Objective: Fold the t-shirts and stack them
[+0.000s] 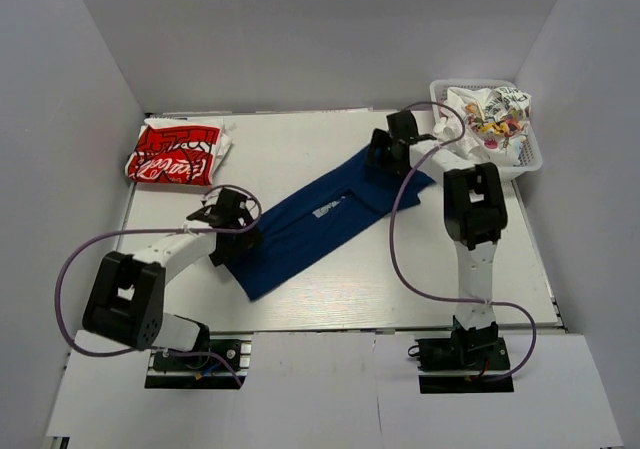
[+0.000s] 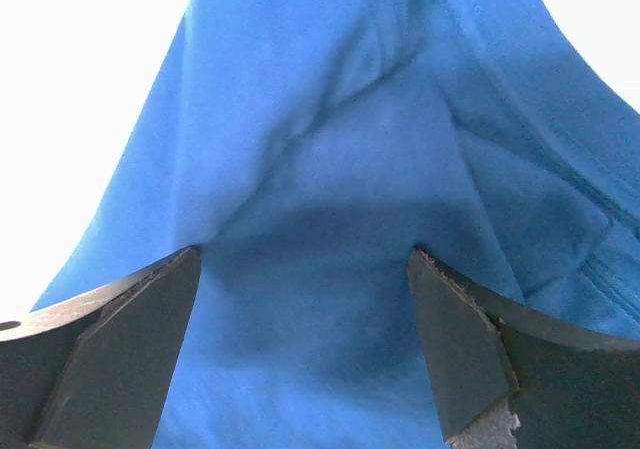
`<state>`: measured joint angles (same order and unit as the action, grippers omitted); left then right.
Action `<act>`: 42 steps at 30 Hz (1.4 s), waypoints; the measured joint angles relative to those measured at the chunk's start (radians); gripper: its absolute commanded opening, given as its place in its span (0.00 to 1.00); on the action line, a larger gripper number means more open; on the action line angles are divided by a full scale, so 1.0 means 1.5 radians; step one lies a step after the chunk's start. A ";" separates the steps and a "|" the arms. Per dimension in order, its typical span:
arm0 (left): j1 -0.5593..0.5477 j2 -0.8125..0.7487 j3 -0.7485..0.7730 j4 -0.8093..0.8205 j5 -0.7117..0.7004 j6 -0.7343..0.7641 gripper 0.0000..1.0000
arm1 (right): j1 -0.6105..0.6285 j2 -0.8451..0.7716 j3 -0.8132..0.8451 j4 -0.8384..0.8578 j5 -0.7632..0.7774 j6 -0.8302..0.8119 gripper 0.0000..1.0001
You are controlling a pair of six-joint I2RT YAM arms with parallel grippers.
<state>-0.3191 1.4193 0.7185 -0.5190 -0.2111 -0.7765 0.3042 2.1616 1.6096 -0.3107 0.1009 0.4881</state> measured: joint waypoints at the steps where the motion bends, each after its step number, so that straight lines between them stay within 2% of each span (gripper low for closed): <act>1: -0.015 -0.021 -0.012 -0.012 0.027 -0.001 0.99 | -0.003 0.031 0.044 0.002 -0.013 -0.009 0.91; 3: -0.045 -0.062 -0.035 -0.041 0.075 0.000 0.99 | -0.006 0.088 0.132 0.002 -0.043 -0.027 0.91; 5: -0.069 -0.097 -0.049 -0.073 0.122 0.002 0.99 | -0.006 0.109 0.161 0.018 -0.078 -0.048 0.91; 8: -0.097 -0.123 -0.044 -0.143 0.156 0.008 0.99 | -0.004 0.102 0.149 0.037 -0.108 -0.084 0.91; 11: -0.109 -0.118 0.014 -0.188 0.136 0.026 0.99 | -0.005 0.064 0.101 0.038 -0.115 -0.112 0.91; 14: -0.122 -0.081 0.098 -0.183 0.122 0.052 0.99 | -0.006 -0.002 0.035 0.039 -0.114 -0.135 0.91; 18: -0.142 0.025 0.146 -0.144 0.159 0.096 0.99 | -0.005 -0.088 -0.061 0.042 -0.116 -0.142 0.91; 22: -0.173 0.151 0.158 -0.159 0.171 0.125 0.99 | -0.004 -0.089 -0.083 0.025 -0.116 -0.140 0.91; 26: -0.198 0.167 0.172 -0.173 0.173 0.140 0.99 | -0.005 -0.053 -0.073 0.008 -0.120 -0.139 0.91; 31: -0.251 0.213 0.217 -0.215 0.185 0.150 0.99 | -0.004 0.022 0.029 -0.010 -0.137 -0.136 0.91; 38: -0.328 0.262 0.278 -0.217 0.274 0.137 0.99 | -0.004 0.212 0.341 -0.071 -0.166 -0.101 0.91; 42: -0.360 0.306 0.336 -0.223 0.296 0.116 0.99 | -0.005 0.265 0.417 -0.053 -0.199 -0.069 0.91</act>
<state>-0.8585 1.8790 1.2221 -0.8536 0.2321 -0.6025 0.2974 2.5595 2.2349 -0.3897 -0.1978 0.3843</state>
